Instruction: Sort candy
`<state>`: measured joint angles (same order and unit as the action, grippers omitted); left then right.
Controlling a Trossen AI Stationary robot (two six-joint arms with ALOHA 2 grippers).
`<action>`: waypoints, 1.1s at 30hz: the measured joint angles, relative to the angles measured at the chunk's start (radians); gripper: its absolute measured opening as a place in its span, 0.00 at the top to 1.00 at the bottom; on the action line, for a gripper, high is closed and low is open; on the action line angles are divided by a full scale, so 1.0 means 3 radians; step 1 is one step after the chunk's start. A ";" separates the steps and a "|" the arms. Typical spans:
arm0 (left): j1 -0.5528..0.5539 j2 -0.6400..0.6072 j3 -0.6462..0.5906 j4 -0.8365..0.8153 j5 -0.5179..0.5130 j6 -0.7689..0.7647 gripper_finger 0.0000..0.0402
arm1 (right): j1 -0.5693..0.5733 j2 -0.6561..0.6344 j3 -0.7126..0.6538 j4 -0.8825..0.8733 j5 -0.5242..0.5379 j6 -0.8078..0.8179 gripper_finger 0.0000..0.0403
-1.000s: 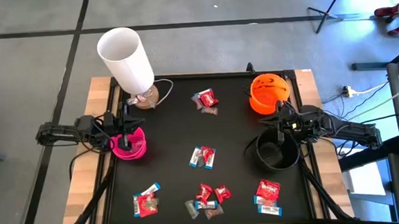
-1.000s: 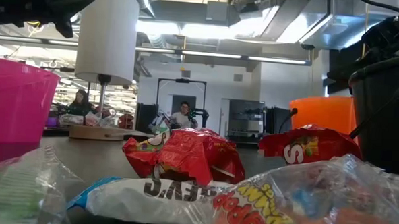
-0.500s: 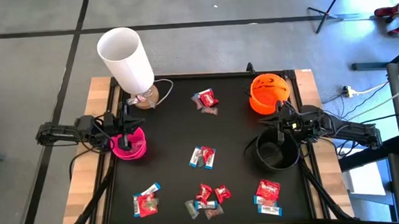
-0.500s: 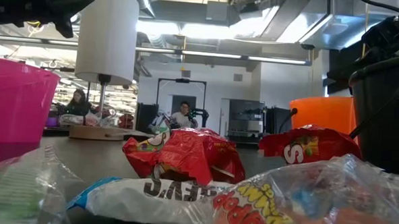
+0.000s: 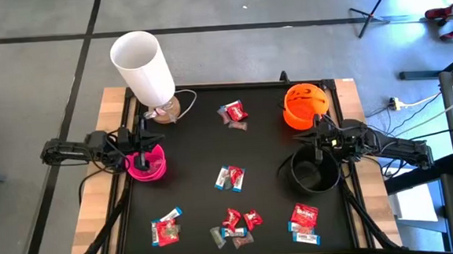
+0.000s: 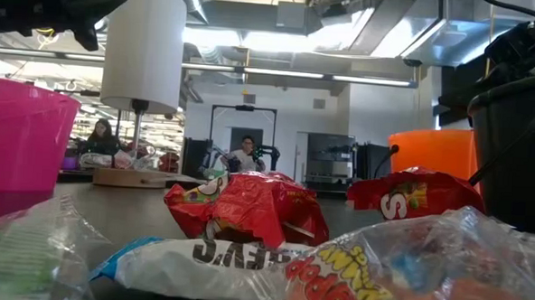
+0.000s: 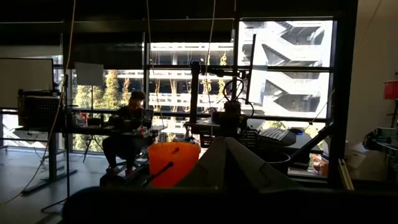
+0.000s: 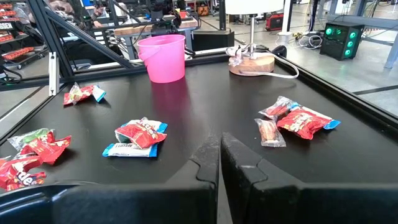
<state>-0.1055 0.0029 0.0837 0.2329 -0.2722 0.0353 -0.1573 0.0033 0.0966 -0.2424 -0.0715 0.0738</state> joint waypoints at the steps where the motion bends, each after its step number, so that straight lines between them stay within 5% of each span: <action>1: 0.0001 -0.0001 -0.0001 -0.0001 0.0001 0.0000 1.00 | 0.0001 0.0000 0.0000 0.0000 0.0000 0.0000 0.96; 13: 0.0001 -0.0001 -0.0001 0.0000 -0.0006 0.0000 1.00 | 0.0000 0.0000 0.0000 0.0000 0.0000 0.0000 0.96; 20: 0.0001 -0.0001 0.0000 0.0008 -0.0491 0.0001 1.00 | 0.0000 0.0001 0.0000 0.0000 0.0000 -0.0001 0.96; 33: 0.0001 0.0000 -0.0001 0.0258 -0.0465 0.0001 1.00 | 0.0001 0.0001 -0.0001 0.0000 0.0000 -0.0001 0.96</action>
<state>-0.1051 0.0028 0.0834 0.3102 -0.4117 0.0356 -0.1570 0.0035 0.0965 -0.2424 -0.0715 0.0736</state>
